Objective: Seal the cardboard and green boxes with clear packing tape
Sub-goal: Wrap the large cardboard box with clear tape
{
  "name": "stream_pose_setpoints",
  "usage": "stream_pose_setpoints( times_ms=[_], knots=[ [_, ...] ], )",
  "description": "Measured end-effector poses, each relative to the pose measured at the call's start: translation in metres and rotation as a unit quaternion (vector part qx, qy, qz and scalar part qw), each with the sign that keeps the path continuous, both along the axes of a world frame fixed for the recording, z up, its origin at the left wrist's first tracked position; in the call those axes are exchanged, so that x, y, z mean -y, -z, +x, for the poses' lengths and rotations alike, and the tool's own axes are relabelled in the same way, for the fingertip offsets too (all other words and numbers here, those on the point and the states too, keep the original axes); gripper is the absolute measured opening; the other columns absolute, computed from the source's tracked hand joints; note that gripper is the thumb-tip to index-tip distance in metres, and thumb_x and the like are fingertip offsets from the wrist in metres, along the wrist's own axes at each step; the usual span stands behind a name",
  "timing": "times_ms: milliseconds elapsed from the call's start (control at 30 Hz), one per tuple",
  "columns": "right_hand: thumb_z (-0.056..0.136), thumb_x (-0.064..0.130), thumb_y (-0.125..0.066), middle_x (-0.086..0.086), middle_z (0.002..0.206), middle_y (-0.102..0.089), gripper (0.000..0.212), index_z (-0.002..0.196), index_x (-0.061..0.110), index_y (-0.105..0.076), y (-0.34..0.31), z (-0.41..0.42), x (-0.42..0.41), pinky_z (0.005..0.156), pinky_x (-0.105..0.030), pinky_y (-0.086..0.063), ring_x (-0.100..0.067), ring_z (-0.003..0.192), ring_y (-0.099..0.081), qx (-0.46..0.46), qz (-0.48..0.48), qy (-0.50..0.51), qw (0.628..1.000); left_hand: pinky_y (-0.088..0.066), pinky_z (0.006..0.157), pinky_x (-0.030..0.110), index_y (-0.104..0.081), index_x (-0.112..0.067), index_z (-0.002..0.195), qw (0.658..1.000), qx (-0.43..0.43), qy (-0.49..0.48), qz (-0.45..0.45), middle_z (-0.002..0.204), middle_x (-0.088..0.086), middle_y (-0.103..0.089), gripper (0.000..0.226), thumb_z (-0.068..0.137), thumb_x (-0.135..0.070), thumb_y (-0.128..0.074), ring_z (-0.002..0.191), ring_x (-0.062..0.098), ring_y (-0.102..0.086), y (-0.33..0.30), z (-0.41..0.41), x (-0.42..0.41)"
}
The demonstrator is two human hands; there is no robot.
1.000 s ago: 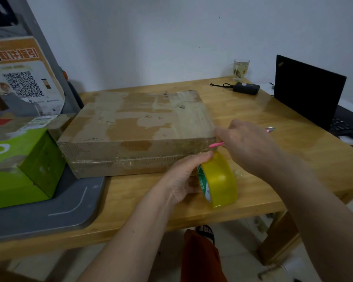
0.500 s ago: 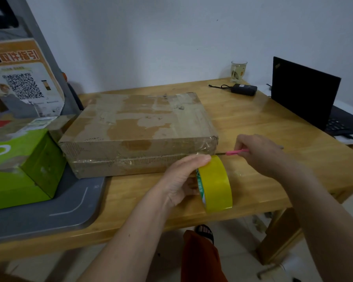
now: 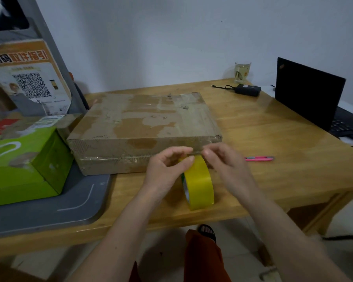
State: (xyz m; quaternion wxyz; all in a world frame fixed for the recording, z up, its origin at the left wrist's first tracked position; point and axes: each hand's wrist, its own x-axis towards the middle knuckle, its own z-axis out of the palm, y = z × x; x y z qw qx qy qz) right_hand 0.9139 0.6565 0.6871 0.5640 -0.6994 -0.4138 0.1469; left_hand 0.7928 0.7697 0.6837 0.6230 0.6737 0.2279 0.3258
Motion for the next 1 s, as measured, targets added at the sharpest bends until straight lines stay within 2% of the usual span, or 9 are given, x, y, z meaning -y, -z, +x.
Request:
stream_pose_setpoints(
  times_ms=[167,367,467,567,700,767,867,933,1000],
  knots=[
    [0.096,0.027,-0.055,0.013,0.112,-0.062,0.025,0.12,0.021,-0.06,0.013,-0.023,-0.006,0.08,-0.004,-0.044,0.007,0.103,-0.056,-0.09,0.018,0.01,0.996,-0.053,0.088,0.025,-0.077,-0.024,0.086,0.996,0.016,-0.023,0.086,0.097,-0.005,-0.076,0.015,0.085,-0.009,-0.073,0.098,0.009,-0.069,0.005,-0.003,0.005],
    [0.096,0.036,-0.052,0.01,0.098,-0.062,0.025,0.108,0.016,-0.061,0.018,-0.034,-0.003,0.07,-0.006,-0.041,-0.001,0.089,-0.057,-0.072,0.002,0.077,0.994,-0.051,0.089,0.025,-0.076,-0.024,0.086,0.964,-0.015,-0.076,0.253,0.094,-0.012,-0.072,0.012,0.084,-0.013,-0.075,0.095,0.006,-0.066,0.006,-0.002,0.01],
    [0.088,0.038,-0.065,0.009,0.097,-0.064,0.026,0.107,0.024,-0.058,0.03,-0.047,0.009,0.071,-0.012,-0.046,-0.005,0.089,-0.061,-0.131,-0.014,0.009,0.991,-0.052,0.086,0.03,-0.074,-0.03,0.081,0.967,-0.052,-0.072,0.238,0.092,-0.013,-0.072,0.017,0.083,-0.013,-0.075,0.093,0.008,-0.066,-0.002,-0.002,0.008],
    [0.069,0.044,-0.081,0.009,0.1,-0.061,0.049,0.105,0.038,-0.049,0.046,-0.053,0.02,0.075,-0.027,-0.051,-0.007,0.092,-0.06,-0.053,-0.104,-0.015,0.993,-0.055,0.082,0.03,-0.072,-0.035,0.075,0.978,-0.07,-0.067,0.187,0.087,-0.012,-0.073,0.023,0.083,-0.014,-0.075,0.085,0.005,-0.066,-0.01,-0.001,0.007],
    [0.07,0.026,-0.076,-0.001,0.091,-0.058,0.045,0.104,0.033,-0.047,0.032,-0.045,0.037,0.067,-0.034,-0.052,-0.009,0.074,-0.057,-0.022,-0.093,-0.013,0.995,-0.053,0.072,0.023,-0.071,-0.034,0.072,0.977,-0.085,-0.066,0.182,0.075,-0.014,-0.071,0.024,0.081,-0.012,-0.077,0.073,0.001,-0.064,-0.016,0.008,0.013],
    [0.073,0.014,-0.075,-0.002,0.089,-0.055,0.049,0.106,0.031,-0.044,0.019,-0.031,0.052,0.059,-0.028,-0.047,-0.01,0.071,-0.054,-0.012,-0.097,-0.011,0.995,-0.05,0.069,0.017,-0.071,-0.032,0.075,0.976,-0.088,-0.061,0.187,0.072,-0.017,-0.069,0.023,0.081,-0.011,-0.077,0.067,-0.006,-0.061,-0.02,0.019,0.021],
    [0.07,0.011,-0.077,0.008,0.097,-0.05,0.058,0.112,0.031,-0.042,0.002,0.001,0.073,0.062,-0.017,-0.043,-0.004,0.085,-0.05,0.096,-0.089,0.047,0.99,-0.052,0.08,0.021,-0.076,-0.021,0.096,0.967,-0.104,-0.054,0.226,0.086,-0.012,-0.071,0.012,0.088,-0.015,-0.07,0.077,-0.003,-0.062,-0.031,0.05,0.042],
    [0.064,0.006,-0.08,0.008,0.1,-0.045,0.064,0.115,0.021,-0.046,-0.007,0.026,0.078,0.067,-0.016,-0.037,-0.012,0.092,-0.048,0.205,-0.08,0.116,0.969,-0.05,0.096,0.031,-0.07,-0.018,0.118,0.959,-0.123,-0.018,0.256,0.111,-0.005,-0.07,0.025,0.095,-0.019,-0.06,0.102,0.007,-0.063,-0.042,0.078,0.061],
    [0.056,0.001,-0.084,0.001,0.101,-0.043,0.069,0.116,0.005,-0.05,-0.017,0.055,0.077,0.07,-0.026,-0.039,-0.024,0.093,-0.049,0.284,-0.088,0.172,0.939,-0.041,0.108,0.038,-0.05,-0.019,0.142,0.955,-0.152,0.037,0.251,0.14,-0.002,-0.053,0.042,0.1,-0.029,-0.051,0.126,0.015,-0.05,-0.049,0.106,0.08]
  ],
)
